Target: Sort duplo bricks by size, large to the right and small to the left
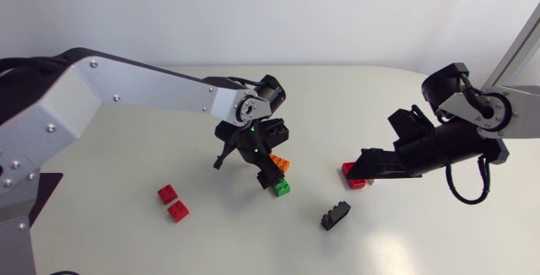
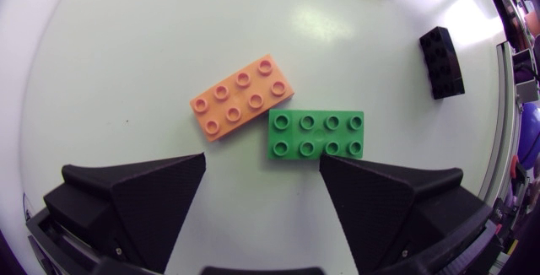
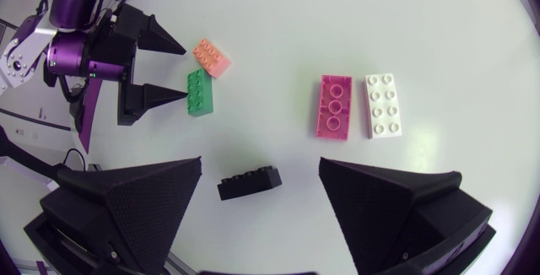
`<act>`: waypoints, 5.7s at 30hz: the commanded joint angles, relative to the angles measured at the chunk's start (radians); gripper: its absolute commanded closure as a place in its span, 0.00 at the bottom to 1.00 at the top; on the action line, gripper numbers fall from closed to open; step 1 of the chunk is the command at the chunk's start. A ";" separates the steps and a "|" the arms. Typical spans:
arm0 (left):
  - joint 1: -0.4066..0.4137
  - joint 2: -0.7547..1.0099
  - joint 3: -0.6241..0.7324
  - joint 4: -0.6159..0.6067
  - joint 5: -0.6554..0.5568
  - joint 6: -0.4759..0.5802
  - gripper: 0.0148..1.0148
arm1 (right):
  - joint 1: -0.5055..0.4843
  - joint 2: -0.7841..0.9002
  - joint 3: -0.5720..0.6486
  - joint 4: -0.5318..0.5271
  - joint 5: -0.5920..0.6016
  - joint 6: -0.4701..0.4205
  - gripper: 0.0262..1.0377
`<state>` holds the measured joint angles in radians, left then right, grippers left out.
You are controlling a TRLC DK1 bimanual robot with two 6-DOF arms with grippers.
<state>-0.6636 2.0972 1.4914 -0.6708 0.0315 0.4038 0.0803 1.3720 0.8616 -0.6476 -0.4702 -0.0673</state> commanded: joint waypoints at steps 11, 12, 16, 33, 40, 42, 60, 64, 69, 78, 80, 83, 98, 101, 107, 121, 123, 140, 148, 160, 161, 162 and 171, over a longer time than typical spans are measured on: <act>-0.077 0.147 0.205 -0.092 -0.001 0.004 0.28 | -0.014 -0.017 -0.044 -0.009 0.005 -0.012 0.03; -0.091 0.159 0.224 -0.104 -0.001 0.004 0.28 | -0.016 -0.019 -0.044 -0.009 0.005 -0.012 0.03; -0.148 0.205 0.302 -0.161 0.001 0.004 0.28 | -0.022 -0.033 -0.042 -0.020 0.005 -0.019 0.03; -0.091 -0.059 0.216 -0.168 0.157 0.007 0.04 | -0.011 0.073 0.062 -0.004 0.007 -0.006 0.03; 0.064 -0.289 0.035 -0.107 0.159 0.004 0.04 | 0.102 0.194 0.154 0.031 0.035 0.009 0.03; 0.105 -0.336 -0.025 -0.088 0.159 0.006 0.04 | 0.141 0.249 0.208 0.037 0.056 0.009 0.03; 0.245 -0.569 -0.361 0.050 0.102 -0.002 0.04 | 0.386 0.668 0.570 0.042 0.312 -0.092 0.04; 0.260 -0.598 -0.378 0.050 0.102 0.001 0.04 | 0.412 0.714 0.611 0.031 0.357 -0.106 0.04; 0.263 -0.618 -0.410 0.060 0.102 0.003 0.04 | 0.437 0.771 0.671 -0.003 0.387 -0.121 0.07; 0.271 -0.631 -0.427 0.066 0.102 0.004 0.04 | 0.475 0.794 0.662 -0.006 0.443 -0.140 0.55; 0.266 -0.629 -0.430 0.071 0.104 0.003 0.04 | 0.478 0.780 0.629 0.026 0.452 -0.140 0.73; 0.246 -0.620 -0.439 0.096 0.104 -0.002 0.04 | 0.478 0.737 0.560 0.068 0.459 -0.137 0.76; 0.042 -0.454 -0.378 0.154 0.104 -0.043 0.04 | 0.245 0.389 0.200 0.172 0.466 -0.169 0.76; -0.002 -0.407 -0.355 0.163 0.104 -0.043 0.04 | 0.185 0.369 0.162 0.184 0.462 -0.187 0.76; -0.096 -0.276 -0.266 0.168 0.114 -0.046 0.04 | 0.093 0.349 0.100 0.223 0.449 -0.206 0.74; -0.114 -0.240 -0.220 0.139 0.157 -0.063 0.04 | 0.036 0.274 0.060 0.203 0.435 -0.218 0.03; -0.099 -0.263 -0.237 0.139 0.160 -0.063 0.04 | 0.041 0.225 0.062 0.187 0.424 -0.215 0.03; -0.005 -0.513 -0.442 0.137 0.168 -0.056 0.04 | 0.423 0.176 -0.042 0.198 0.384 -0.103 0.05; 0.029 -0.549 -0.499 0.137 0.174 -0.040 0.04 | 0.519 0.285 -0.047 0.252 0.386 -0.072 0.15; 0.042 -0.569 -0.523 0.140 0.177 -0.037 0.04 | 0.389 0.314 -0.081 0.318 0.438 -0.118 0.71; 0.042 -0.569 -0.525 0.140 0.177 -0.037 0.04 | 0.369 0.311 -0.076 0.325 0.444 -0.126 0.71; 0.041 -0.569 -0.525 0.140 0.177 -0.037 0.04 | 0.349 0.311 -0.070 0.327 0.447 -0.132 0.72; 0.033 -0.575 -0.514 0.142 0.177 -0.043 0.04 | 0.210 0.375 -0.006 0.344 0.452 -0.187 0.71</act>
<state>-0.6285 1.5387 0.9936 -0.5262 0.2031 0.3622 0.3164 1.7016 0.8436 -0.3134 -0.0265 -0.2260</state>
